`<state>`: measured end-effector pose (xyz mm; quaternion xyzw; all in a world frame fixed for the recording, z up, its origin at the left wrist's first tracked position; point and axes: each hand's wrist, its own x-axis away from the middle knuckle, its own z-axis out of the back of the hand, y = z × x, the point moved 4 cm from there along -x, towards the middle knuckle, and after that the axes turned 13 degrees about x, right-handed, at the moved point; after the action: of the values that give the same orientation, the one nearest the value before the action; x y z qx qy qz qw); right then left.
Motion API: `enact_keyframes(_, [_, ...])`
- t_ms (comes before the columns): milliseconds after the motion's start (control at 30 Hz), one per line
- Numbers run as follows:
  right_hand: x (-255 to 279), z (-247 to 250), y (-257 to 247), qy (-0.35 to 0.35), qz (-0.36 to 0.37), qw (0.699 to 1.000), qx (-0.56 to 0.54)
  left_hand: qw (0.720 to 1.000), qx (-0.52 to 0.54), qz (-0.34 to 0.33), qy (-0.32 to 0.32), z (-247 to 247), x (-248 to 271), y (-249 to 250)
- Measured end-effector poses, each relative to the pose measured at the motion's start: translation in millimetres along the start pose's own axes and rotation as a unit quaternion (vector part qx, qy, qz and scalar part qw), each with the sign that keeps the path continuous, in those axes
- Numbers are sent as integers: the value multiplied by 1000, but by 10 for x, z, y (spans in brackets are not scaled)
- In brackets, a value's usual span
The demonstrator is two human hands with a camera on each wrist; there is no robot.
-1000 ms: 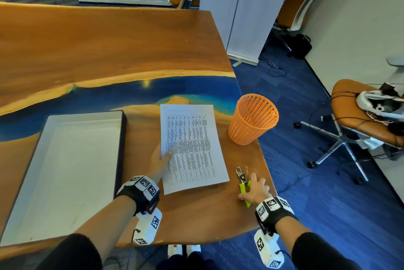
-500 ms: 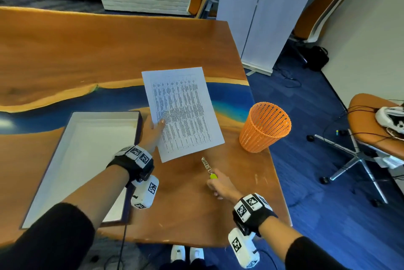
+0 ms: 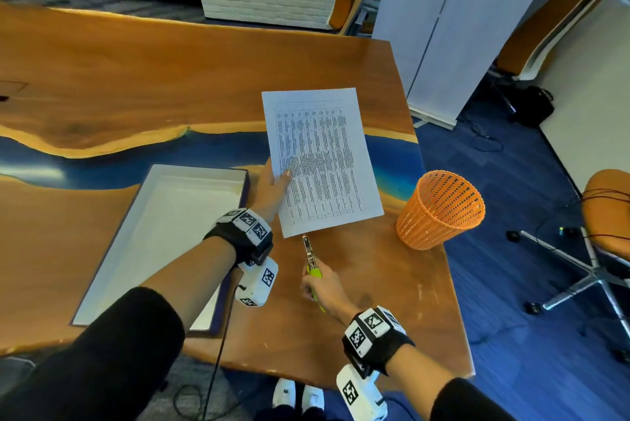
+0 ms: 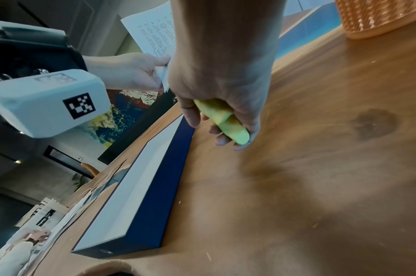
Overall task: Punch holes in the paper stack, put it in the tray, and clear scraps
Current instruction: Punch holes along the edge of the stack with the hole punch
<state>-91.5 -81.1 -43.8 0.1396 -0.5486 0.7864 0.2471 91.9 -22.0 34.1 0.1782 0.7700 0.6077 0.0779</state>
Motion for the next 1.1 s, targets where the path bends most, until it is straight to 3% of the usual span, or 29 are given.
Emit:
enact_keyframes(400, [3,43,53,-7,9,1000,-9,999,1,53,4,49,-23,-186])
enact_keyframes(867, [17,-16,19,-16,1,999,-36,999,-25,35,12,61,61,-232])
enact_keyframes(1100, [30,-12,-27,-7,17,1000,6,1000,-25,3,7,58,116,-210])
